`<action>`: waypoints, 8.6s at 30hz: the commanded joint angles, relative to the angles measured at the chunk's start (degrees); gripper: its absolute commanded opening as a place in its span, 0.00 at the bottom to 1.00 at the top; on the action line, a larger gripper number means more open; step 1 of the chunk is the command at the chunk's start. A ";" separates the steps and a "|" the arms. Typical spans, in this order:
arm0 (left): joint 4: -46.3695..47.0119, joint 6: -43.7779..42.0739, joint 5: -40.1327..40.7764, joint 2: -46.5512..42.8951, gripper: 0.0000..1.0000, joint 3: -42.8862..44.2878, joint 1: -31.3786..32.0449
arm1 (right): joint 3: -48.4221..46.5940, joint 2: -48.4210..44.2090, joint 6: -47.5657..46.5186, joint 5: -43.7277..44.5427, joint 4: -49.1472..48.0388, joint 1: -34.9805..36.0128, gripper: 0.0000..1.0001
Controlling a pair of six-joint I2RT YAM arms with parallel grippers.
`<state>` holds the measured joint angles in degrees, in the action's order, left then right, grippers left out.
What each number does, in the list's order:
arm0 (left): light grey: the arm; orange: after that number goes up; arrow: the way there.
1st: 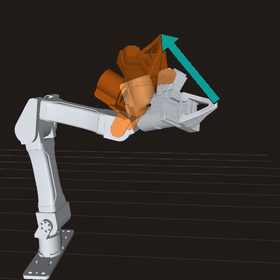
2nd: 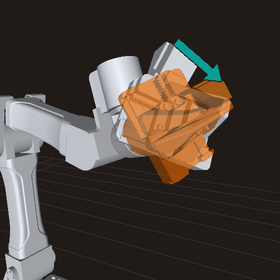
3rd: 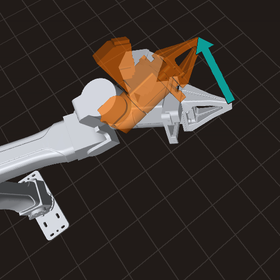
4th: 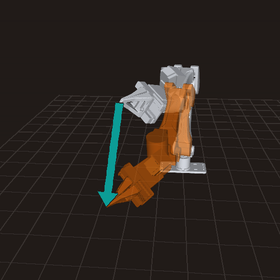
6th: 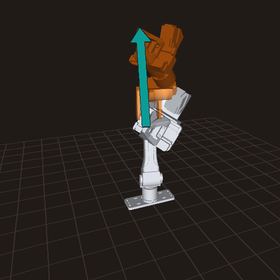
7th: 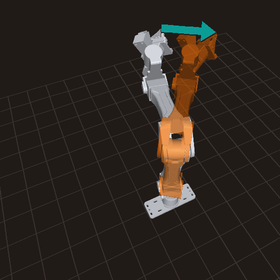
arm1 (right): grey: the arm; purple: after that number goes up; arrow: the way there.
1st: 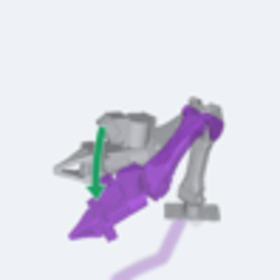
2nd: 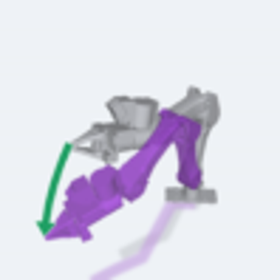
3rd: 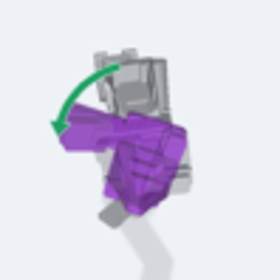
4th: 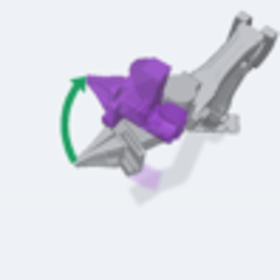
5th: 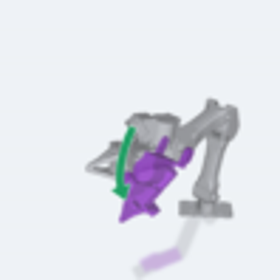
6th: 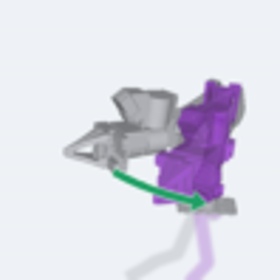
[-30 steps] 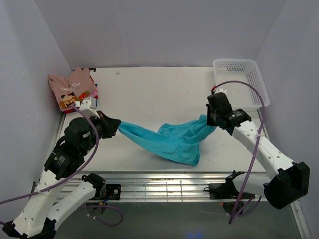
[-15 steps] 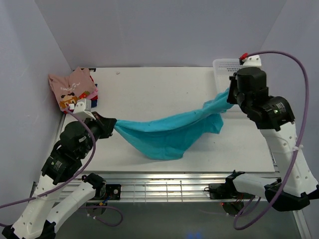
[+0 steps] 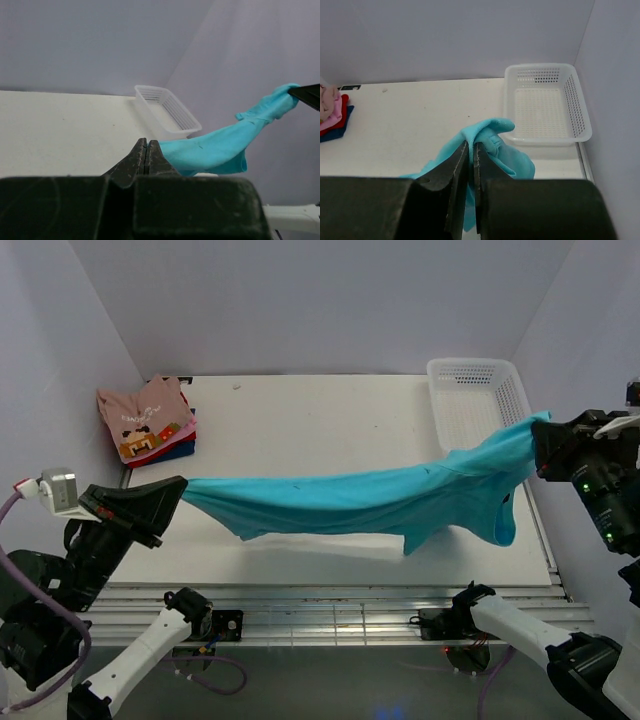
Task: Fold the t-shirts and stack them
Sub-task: Flatten out the tshirt
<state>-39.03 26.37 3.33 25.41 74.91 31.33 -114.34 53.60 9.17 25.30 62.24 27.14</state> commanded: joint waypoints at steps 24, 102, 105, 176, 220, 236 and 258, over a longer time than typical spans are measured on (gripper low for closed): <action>17.20 1.84 41.00 29.50 0.00 -20.51 -1.09 | 31.37 19.06 -5.21 -2.63 -42.35 -1.73 0.10; 44.92 8.87 0.27 25.83 0.00 -43.01 7.43 | -16.61 96.69 -8.30 -30.82 -39.98 -7.35 0.09; 44.91 10.10 0.71 25.22 0.00 -44.15 7.52 | -16.70 96.34 -3.56 -36.45 -43.59 -10.43 0.10; 63.38 -8.88 8.79 105.11 0.00 10.60 7.17 | 66.79 27.95 11.75 -5.70 -40.27 9.69 0.08; 45.14 -10.28 -8.08 128.51 0.00 50.20 0.83 | 55.03 38.07 28.18 1.40 -28.77 34.74 0.08; 49.84 -9.43 18.45 74.05 0.27 8.19 3.91 | 46.57 27.08 12.64 10.67 -33.21 22.01 0.47; 24.35 19.16 43.34 52.90 0.00 -32.29 3.57 | 27.69 62.13 -1.52 -15.80 -49.32 -9.38 0.08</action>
<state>-11.86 42.76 42.54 79.68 41.34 35.64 -83.29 112.40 8.56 13.10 14.61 18.74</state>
